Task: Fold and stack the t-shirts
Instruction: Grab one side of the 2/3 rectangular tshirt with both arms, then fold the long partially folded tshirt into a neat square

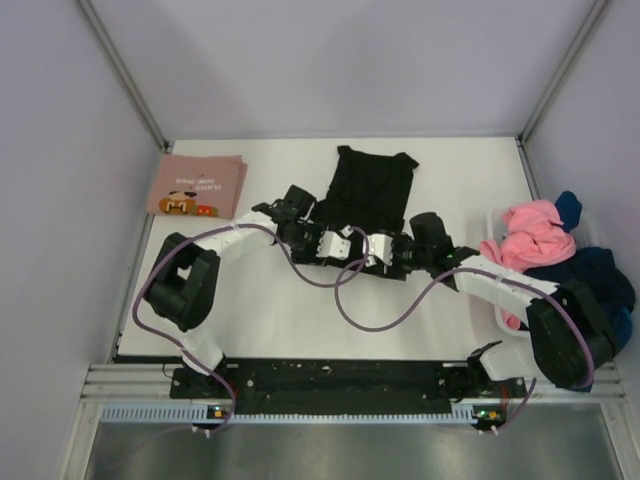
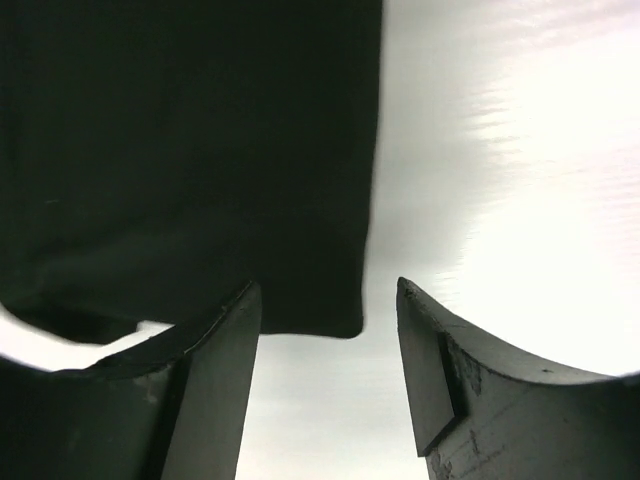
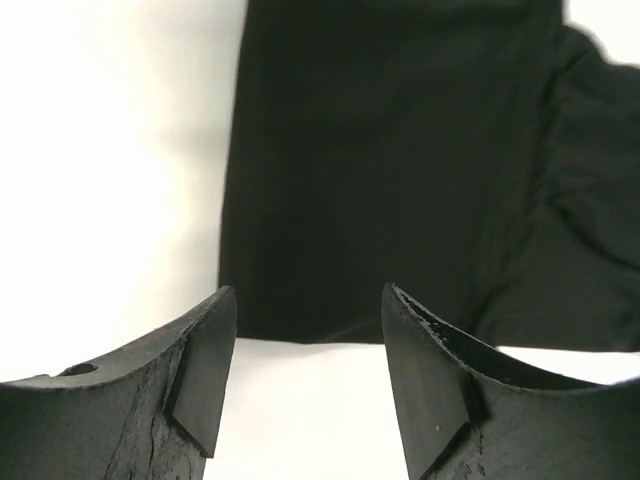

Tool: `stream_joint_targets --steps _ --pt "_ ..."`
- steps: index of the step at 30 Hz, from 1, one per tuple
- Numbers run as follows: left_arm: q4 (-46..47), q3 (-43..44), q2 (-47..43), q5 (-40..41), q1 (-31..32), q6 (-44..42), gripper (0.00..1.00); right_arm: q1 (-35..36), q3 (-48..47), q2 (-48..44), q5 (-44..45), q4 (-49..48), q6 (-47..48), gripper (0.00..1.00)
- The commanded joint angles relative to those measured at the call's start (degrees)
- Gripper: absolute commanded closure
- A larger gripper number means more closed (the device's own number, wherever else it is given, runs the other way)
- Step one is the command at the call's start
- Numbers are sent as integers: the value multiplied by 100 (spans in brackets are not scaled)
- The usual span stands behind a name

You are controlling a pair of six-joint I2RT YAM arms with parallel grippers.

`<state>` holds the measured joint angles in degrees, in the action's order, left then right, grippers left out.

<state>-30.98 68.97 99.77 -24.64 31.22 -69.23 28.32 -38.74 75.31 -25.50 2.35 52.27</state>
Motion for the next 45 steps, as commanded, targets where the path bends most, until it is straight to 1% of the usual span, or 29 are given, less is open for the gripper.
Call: stream_joint_targets --steps 1,4,8,10,11,12,13,14,15,16,17,19,24,27,30,34,35,38,41,43,45 --pt "198 -147 104 -234 68 -337 38 226 130 317 378 179 503 41" --pt "329 -226 253 -15 94 -363 37 420 139 580 527 47 468 41" --pt "391 -314 464 407 147 -416 39 447 104 941 870 -86 354 43" --pt "549 -384 482 548 156 -354 42 438 69 1073 994 10 389 51" --pt "567 -410 491 583 156 -354 44 447 42 1126 994 81 415 57" --pt "567 -419 491 610 165 -363 48 455 16 1161 977 142 415 66" --pt "567 -419 500 627 174 -354 59 464 7 1188 976 169 407 76" --pt "550 -428 474 654 191 -328 77 473 7 1188 985 161 398 86" --pt "523 -420 456 671 209 -293 91 499 7 1162 1003 195 389 93" --pt "445 -411 413 689 226 -223 100 526 -2 1127 1003 291 398 98" --pt "374 -393 351 680 235 -135 100 569 -37 1048 1003 440 407 100" --pt "-2 -367 106 593 261 -12 100 727 -89 846 1038 827 407 100" --pt "-1057 -682 -842 303 323 -37 100 1508 -169 12 1064 2013 74 100" --pt "-2058 -867 -1590 66 472 -161 100 1992 -151 -743 898 2716 -199 100" --pt "-3165 -798 -2039 -119 639 -56 100 2519 -239 -1507 661 3305 -638 100" --pt "-4439 -552 -2470 -391 885 164 100 3284 -458 -2081 380 3868 -1376 100" --pt "-4608 -482 -2575 -496 955 164 100 3364 -511 -2203 222 3939 -1499 100" --pt "-4803 -175 -2918 -865 1035 269 100 3374 -608 -2546 -183 3940 -1790 100" --pt "-4611 475 -2770 -744 1009 909 100 3225 -661 -2810 -35 3651 -1905 100" --pt "-4146 687 -2647 -525 939 1393 100 2778 -670 -2846 -165 3396 -2001 100" --pt "-3645 749 -2454 -279 860 1753 100 2068 -600 -2785 -455 3080 -2106 100"
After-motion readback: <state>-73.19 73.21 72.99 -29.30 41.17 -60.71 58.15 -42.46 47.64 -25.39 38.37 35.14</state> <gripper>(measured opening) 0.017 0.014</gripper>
